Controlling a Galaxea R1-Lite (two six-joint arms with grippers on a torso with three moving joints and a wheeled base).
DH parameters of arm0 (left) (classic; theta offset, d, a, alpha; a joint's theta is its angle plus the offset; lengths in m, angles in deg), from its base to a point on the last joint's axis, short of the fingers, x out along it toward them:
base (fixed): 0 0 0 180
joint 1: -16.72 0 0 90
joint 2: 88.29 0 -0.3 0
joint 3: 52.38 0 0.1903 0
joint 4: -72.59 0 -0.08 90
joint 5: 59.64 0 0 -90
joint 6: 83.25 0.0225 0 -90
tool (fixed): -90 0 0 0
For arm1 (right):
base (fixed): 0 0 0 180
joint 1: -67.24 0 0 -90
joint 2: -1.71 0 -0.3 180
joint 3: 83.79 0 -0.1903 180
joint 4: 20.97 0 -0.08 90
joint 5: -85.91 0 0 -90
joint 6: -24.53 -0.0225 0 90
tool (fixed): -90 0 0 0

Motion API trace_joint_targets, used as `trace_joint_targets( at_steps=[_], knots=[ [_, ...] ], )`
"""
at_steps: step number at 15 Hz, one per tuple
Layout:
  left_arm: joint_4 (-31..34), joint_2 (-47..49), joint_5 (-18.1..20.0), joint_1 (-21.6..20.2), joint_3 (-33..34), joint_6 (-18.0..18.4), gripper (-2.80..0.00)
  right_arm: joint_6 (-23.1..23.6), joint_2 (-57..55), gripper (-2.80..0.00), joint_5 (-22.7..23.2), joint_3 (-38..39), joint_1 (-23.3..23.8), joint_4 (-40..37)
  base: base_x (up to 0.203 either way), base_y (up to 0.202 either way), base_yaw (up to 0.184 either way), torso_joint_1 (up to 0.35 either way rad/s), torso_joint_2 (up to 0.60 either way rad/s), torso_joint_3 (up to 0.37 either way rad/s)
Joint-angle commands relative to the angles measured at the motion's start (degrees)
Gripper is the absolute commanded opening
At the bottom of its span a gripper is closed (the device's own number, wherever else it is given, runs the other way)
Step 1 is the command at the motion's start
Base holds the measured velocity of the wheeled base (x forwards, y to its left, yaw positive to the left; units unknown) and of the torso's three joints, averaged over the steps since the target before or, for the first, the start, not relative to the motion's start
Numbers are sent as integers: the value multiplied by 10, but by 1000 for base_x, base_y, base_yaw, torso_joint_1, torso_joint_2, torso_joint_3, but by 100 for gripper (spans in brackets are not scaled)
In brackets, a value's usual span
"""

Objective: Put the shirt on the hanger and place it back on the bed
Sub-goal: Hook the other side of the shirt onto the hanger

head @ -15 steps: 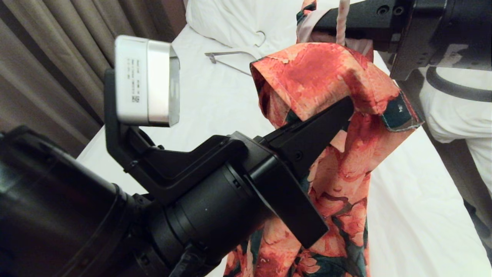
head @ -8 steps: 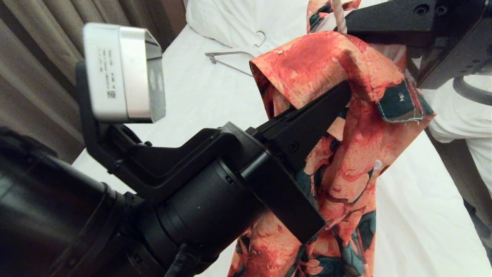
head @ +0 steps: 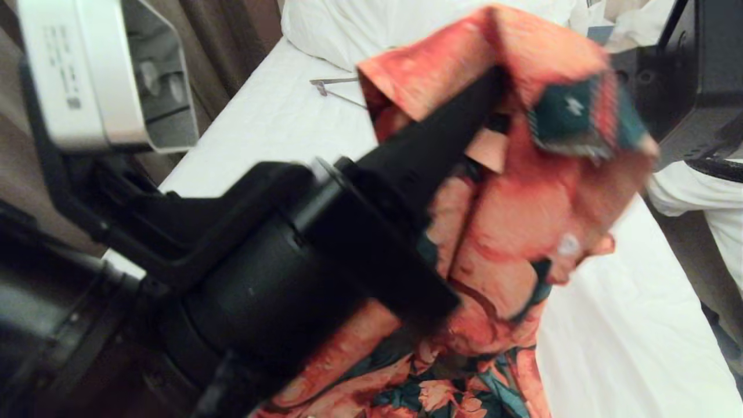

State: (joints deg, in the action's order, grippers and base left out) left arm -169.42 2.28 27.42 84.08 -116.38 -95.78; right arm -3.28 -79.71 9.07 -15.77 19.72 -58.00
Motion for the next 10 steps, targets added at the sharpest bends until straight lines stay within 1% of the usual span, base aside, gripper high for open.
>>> trace_joint_targets(
  at_steps=[1, 8, 10],
  knots=[
    [5, -1, 0, 2, 1, -1, -280, -1, -2, 0, 1, -1, 1, 5, 0, 0, 0, 0, 0, 0],
    [5, 1, 0, 2, 1, -1, -280, -2, 3, 0, 0, -2, 10, 6, 0, 0, 0, 0, 0, 0],
    [5, 3, 0, 2, 1, -1, -280, -2, 6, 0, 0, -2, 20, 6, 0, 0, 0, 0, 0, 0]
  ],
)
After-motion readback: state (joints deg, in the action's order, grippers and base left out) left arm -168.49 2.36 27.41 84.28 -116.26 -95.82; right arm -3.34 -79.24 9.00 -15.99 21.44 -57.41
